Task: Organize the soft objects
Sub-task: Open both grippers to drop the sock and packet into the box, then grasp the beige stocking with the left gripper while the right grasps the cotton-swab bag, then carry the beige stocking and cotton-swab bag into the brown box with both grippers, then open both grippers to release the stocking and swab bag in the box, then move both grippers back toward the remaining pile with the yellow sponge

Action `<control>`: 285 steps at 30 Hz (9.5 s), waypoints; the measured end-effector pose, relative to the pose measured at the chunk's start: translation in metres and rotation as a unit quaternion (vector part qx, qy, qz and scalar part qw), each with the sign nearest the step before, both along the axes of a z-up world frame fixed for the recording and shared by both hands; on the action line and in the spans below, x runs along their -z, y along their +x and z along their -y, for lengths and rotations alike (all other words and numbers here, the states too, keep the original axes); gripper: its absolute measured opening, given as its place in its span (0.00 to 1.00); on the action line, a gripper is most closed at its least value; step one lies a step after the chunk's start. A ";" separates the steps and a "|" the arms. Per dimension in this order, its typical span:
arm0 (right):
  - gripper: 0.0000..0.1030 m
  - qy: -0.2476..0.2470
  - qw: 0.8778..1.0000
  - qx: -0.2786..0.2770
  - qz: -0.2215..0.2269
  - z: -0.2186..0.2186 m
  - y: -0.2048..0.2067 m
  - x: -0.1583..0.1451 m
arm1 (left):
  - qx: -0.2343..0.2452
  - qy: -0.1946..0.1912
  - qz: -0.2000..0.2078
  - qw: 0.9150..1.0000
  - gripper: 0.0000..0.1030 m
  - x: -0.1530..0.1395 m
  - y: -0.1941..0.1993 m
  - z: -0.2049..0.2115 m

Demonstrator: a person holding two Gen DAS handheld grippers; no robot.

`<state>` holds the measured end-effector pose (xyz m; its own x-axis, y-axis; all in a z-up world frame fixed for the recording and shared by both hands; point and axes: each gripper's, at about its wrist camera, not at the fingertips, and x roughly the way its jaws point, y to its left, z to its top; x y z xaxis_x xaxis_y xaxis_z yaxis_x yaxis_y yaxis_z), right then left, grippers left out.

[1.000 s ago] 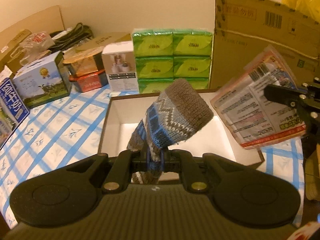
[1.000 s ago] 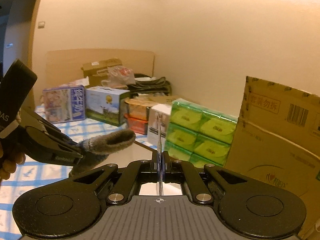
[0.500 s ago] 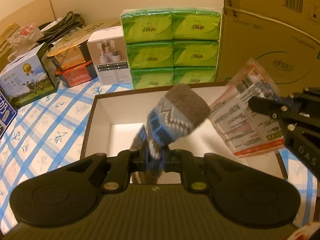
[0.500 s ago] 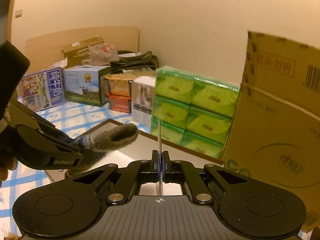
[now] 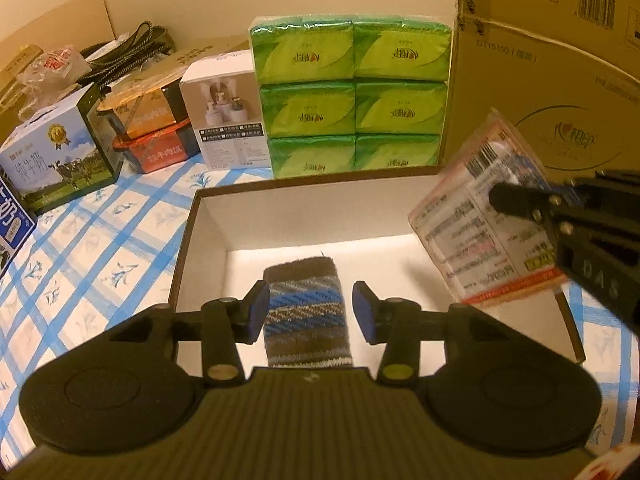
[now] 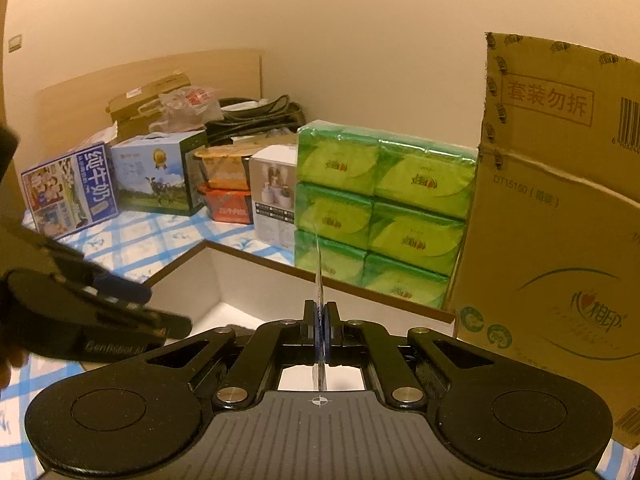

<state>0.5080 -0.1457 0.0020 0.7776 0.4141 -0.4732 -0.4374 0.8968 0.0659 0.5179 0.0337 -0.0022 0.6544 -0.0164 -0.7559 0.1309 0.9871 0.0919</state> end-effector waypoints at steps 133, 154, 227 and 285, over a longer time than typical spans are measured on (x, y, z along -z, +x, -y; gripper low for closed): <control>0.35 -0.064 0.976 0.000 -0.209 0.030 -0.182 0.155 | -0.148 -0.092 -0.094 0.980 0.58 0.098 -0.290 -0.091; 0.31 -0.041 0.978 0.019 -0.205 0.047 -0.180 0.147 | -0.145 -0.076 -0.125 0.979 0.31 0.133 -0.258 -0.084; 0.33 0.008 0.992 -0.016 -0.128 0.031 -0.010 0.018 | 0.000 -0.067 -0.035 0.997 0.31 -0.003 -0.005 0.008; 0.70 0.081 0.994 -0.011 -0.076 0.097 -0.149 -0.015 | 0.006 -0.083 0.012 0.996 0.58 -0.055 -0.199 -0.052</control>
